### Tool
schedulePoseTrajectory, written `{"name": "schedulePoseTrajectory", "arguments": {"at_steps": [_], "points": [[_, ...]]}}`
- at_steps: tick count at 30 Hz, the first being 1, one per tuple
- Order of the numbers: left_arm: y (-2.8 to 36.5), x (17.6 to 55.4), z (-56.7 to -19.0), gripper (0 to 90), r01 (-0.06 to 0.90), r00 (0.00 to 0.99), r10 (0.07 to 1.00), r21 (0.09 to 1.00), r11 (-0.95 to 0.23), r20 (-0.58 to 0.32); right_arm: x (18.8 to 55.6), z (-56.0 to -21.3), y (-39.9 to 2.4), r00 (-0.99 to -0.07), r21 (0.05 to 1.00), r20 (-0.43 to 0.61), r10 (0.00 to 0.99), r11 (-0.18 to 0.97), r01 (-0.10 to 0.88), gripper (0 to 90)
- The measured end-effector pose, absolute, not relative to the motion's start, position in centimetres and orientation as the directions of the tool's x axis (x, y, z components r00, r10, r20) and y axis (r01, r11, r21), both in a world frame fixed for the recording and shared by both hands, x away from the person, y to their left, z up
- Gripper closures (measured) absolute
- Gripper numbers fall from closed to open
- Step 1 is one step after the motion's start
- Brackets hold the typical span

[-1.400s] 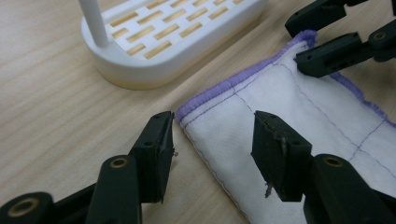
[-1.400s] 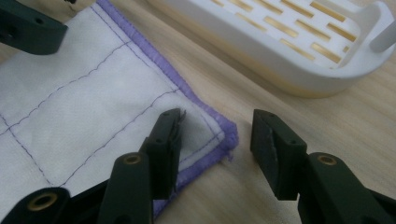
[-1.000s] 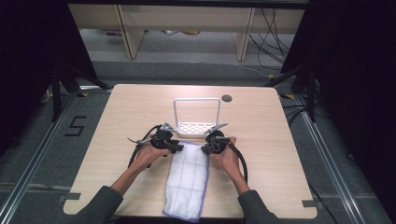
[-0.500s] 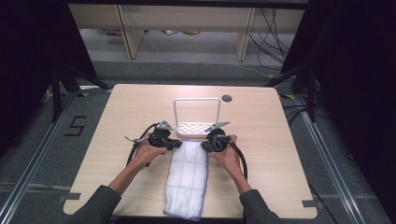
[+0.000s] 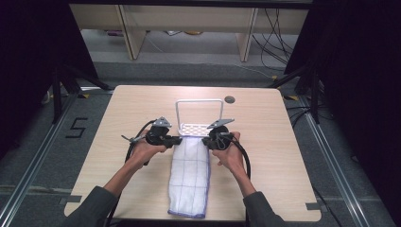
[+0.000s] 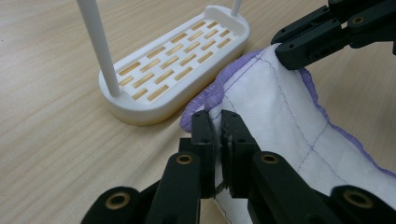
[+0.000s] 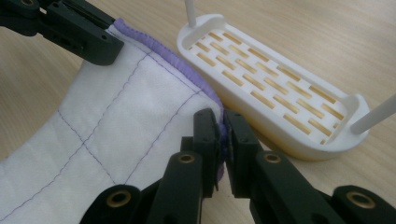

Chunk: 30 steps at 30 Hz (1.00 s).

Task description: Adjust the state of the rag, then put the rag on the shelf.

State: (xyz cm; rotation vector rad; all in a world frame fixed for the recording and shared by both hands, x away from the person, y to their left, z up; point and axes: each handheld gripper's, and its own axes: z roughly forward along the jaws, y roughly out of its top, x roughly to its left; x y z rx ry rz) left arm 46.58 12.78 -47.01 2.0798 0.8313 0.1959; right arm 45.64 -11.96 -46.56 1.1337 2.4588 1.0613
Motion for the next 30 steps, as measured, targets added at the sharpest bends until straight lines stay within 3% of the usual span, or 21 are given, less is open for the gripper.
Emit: {"name": "schedulePoseTrajectory", "arguments": {"at_steps": [19, 30], "points": [[13.4, 43.5, -42.1, 84.5, 0.41, 0.805, 0.578, 0.831, -0.376, -0.135, 42.8, -41.7, -12.5, -0.716, 0.78, 0.057, 0.696, 0.416, 0.467, 84.8], [13.9, 40.3, -35.9, 84.4, 0.32, 0.843, 0.531, 0.873, -0.368, -0.085, 39.1, -36.3, -12.7, -0.734, 0.833, 0.033, 0.678, 0.387, 0.395, 85.0]]}}
